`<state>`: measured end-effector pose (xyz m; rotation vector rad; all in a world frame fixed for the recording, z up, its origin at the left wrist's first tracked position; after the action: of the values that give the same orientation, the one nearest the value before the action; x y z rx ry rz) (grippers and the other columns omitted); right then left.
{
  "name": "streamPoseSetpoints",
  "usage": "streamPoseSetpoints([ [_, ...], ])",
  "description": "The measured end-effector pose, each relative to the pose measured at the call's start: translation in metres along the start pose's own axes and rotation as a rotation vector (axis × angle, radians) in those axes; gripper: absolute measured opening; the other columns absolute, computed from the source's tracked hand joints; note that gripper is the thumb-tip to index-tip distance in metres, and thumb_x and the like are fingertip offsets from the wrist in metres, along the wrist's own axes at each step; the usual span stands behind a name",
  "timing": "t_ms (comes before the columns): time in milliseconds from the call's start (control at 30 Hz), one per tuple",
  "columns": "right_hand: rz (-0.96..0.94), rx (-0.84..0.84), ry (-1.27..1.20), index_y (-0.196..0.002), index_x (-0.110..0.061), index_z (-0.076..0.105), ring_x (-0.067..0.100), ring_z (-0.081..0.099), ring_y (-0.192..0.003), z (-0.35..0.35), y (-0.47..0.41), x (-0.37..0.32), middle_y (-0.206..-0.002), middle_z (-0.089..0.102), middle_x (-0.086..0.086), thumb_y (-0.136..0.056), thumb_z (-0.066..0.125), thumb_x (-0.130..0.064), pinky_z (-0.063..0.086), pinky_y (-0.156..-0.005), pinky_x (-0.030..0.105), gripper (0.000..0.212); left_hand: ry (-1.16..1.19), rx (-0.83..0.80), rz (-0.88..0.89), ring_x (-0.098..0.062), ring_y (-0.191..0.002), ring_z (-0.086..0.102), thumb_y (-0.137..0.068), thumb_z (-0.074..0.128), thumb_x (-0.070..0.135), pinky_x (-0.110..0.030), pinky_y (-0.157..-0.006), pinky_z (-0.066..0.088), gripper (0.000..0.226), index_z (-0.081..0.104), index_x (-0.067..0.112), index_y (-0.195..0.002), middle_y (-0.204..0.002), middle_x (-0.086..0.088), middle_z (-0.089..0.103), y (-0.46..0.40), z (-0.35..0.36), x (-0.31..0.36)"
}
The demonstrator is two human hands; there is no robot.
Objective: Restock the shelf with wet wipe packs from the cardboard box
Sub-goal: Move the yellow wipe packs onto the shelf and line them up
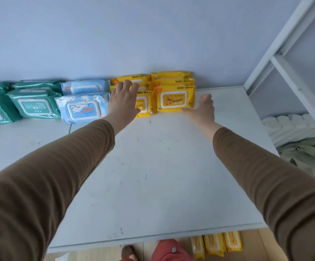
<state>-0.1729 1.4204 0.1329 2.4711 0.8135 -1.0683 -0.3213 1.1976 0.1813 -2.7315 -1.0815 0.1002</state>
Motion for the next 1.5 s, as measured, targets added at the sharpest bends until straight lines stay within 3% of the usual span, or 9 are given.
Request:
streamPoseSetpoints([
  [233, -0.110, -0.103, 0.098, -0.129, -0.015, 0.048, 0.025, 0.050, -0.121, -0.045, 0.127, 0.030, -0.129, 0.051, 0.005, -0.081, 0.074, -0.032, 0.044, -0.096, 0.039, 0.057, 0.145, -0.048, 0.087, -0.028, -0.122, 0.042, -0.085, 0.070, 0.036, -0.043, -0.099, 0.041, 0.054, 0.050, 0.016, -0.132, -0.128, -0.005, 0.051, 0.088, -0.028, 0.047],
  [500, -0.380, 0.059, 0.159, -0.119, -0.019, 0.057, 0.015, 0.049, -0.110, -0.115, 0.328, 0.100, -0.120, 0.056, -0.005, -0.091, 0.062, -0.024, 0.041, -0.091, 0.030, 0.029, 0.371, -0.040, 0.217, -0.027, -0.116, 0.047, -0.086, 0.067, 0.032, -0.040, -0.092, 0.046, 0.044, 0.055, 0.018, -0.126, -0.123, -0.002, 0.056, 0.263, -0.052, 0.125],
  [600, -0.393, 0.083, 0.207, -0.114, -0.019, 0.059, 0.012, 0.048, -0.103, -0.132, 0.383, 0.152, -0.111, 0.056, -0.006, -0.093, 0.062, -0.020, 0.039, -0.087, 0.027, 0.021, 0.438, -0.034, 0.301, -0.026, -0.113, 0.048, -0.086, 0.067, 0.028, -0.035, -0.093, 0.044, 0.041, 0.057, 0.016, -0.125, -0.120, -0.002, 0.057, 0.325, -0.043, 0.161],
  [733, -0.214, -0.038, 0.262, -0.115, -0.028, 0.056, 0.010, 0.050, -0.109, -0.136, 0.428, 0.245, -0.114, 0.055, -0.011, -0.094, 0.057, -0.028, 0.046, -0.088, 0.030, 0.020, 0.485, -0.118, 0.382, -0.023, -0.114, 0.047, -0.087, 0.066, 0.029, -0.033, -0.094, 0.044, 0.040, 0.057, 0.017, -0.124, -0.121, 0.001, 0.056, 0.387, -0.002, 0.210],
  [900, 0.095, -0.173, 0.243, -0.108, -0.017, 0.062, 0.020, 0.059, -0.102, -0.123, 0.452, 0.364, -0.108, 0.063, -0.001, -0.090, 0.067, -0.019, 0.050, -0.087, 0.040, 0.019, 0.447, -0.387, 0.363, -0.025, -0.116, 0.047, -0.087, 0.066, 0.030, -0.042, -0.094, 0.047, 0.045, 0.056, 0.019, -0.129, -0.125, 0.000, 0.056, 0.443, 0.082, 0.273],
  [1067, 0.450, -0.347, 0.075, -0.125, -0.012, 0.056, 0.019, 0.062, -0.104, -0.091, 0.451, 0.461, -0.114, 0.062, 0.001, -0.089, 0.067, -0.023, 0.047, -0.086, 0.031, 0.040, 0.368, -0.620, 0.364, -0.020, -0.121, 0.045, -0.088, 0.062, 0.031, -0.039, -0.099, 0.044, 0.047, 0.050, 0.023, -0.132, -0.128, 0.004, 0.052, 0.471, 0.179, 0.330],
  [1200, 0.639, -0.441, -0.048, -0.134, -0.010, 0.051, 0.019, 0.057, -0.109, -0.044, 0.436, 0.534, -0.130, 0.058, 0.008, -0.089, 0.070, -0.026, 0.042, -0.089, 0.028, 0.051, 0.158, -0.755, 0.467, -0.023, -0.119, 0.046, -0.086, 0.060, 0.024, -0.037, -0.095, 0.046, 0.044, 0.049, 0.019, -0.129, -0.124, 0.001, 0.050, 0.469, 0.274, 0.365],
  [1333, 0.718, -0.431, -0.046, -0.139, -0.008, 0.049, 0.024, 0.057, -0.118, 0.011, 0.415, 0.597, -0.132, 0.057, 0.009, -0.088, 0.073, -0.027, 0.043, -0.093, 0.029, 0.059, -0.122, -0.798, 0.651, -0.024, -0.114, 0.050, -0.086, 0.060, 0.015, -0.035, -0.090, 0.047, 0.042, 0.052, 0.018, -0.127, -0.124, -0.002, 0.053, 0.459, 0.364, 0.390],
  [1500, 0.738, -0.413, -0.024, -0.138, -0.007, 0.045, 0.029, 0.058, -0.120, 0.088, 0.385, 0.661, -0.133, 0.057, 0.010, -0.084, 0.076, -0.031, 0.047, -0.094, 0.034, 0.066, -0.299, -0.802, 0.884, -0.023, -0.117, 0.050, -0.091, 0.057, 0.017, -0.034, -0.093, 0.045, 0.035, 0.055, 0.018, -0.126, -0.127, 0.000, 0.054, 0.452, 0.469, 0.403],
])
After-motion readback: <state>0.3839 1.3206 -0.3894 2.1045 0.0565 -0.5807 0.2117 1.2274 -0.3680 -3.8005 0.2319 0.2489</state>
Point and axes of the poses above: each hand's wrist, its own y-axis away from the middle knuckle, its own z-axis out of the palm, x = y × z, the point moved 1 cm from there along -y, towards the middle knuckle
